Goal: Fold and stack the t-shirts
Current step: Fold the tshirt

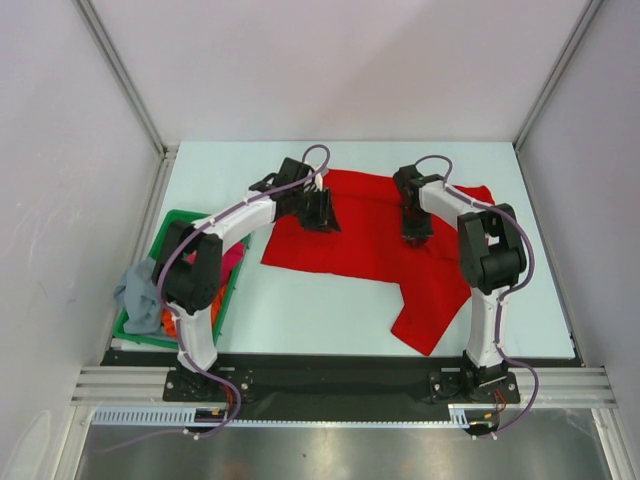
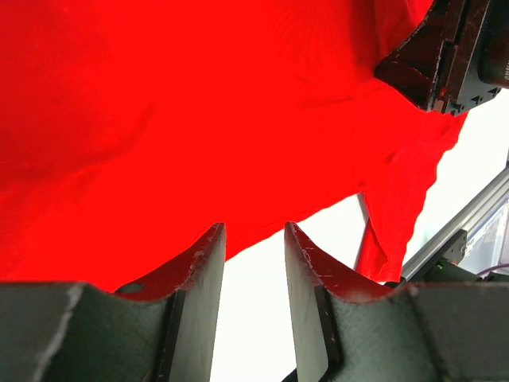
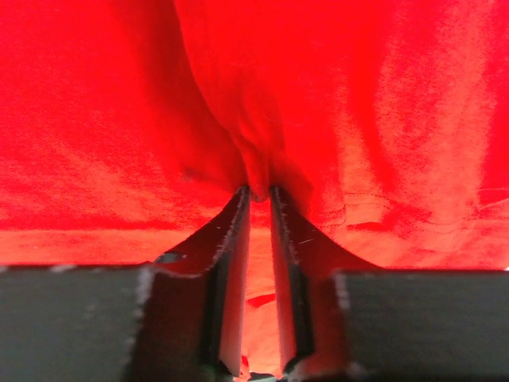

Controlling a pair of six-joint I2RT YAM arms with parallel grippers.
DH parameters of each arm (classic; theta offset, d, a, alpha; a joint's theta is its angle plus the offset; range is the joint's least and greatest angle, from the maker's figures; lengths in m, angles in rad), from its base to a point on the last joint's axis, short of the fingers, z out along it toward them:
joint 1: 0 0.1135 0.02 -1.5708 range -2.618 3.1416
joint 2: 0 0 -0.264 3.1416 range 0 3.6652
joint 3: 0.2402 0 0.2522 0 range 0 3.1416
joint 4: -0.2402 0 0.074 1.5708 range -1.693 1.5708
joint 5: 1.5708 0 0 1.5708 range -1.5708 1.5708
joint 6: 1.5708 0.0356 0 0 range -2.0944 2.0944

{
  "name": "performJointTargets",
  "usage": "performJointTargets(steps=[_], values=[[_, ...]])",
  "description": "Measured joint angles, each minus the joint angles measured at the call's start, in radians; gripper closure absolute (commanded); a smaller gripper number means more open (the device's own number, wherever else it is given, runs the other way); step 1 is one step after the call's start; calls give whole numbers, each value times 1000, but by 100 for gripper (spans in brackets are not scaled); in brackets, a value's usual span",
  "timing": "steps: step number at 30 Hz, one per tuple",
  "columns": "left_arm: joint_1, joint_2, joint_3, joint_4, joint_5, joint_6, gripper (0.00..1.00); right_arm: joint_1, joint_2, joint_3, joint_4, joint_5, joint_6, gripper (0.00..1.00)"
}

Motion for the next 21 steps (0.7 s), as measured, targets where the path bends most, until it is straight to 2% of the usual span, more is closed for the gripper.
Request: performJointTargets(steps=[9,21], values=[[6,0,0,0,4,0,59,-2,4,8,-6,2,0,76],[6,0,0,0,7,0,59,-9,34,59,-20,-3,-11,88]])
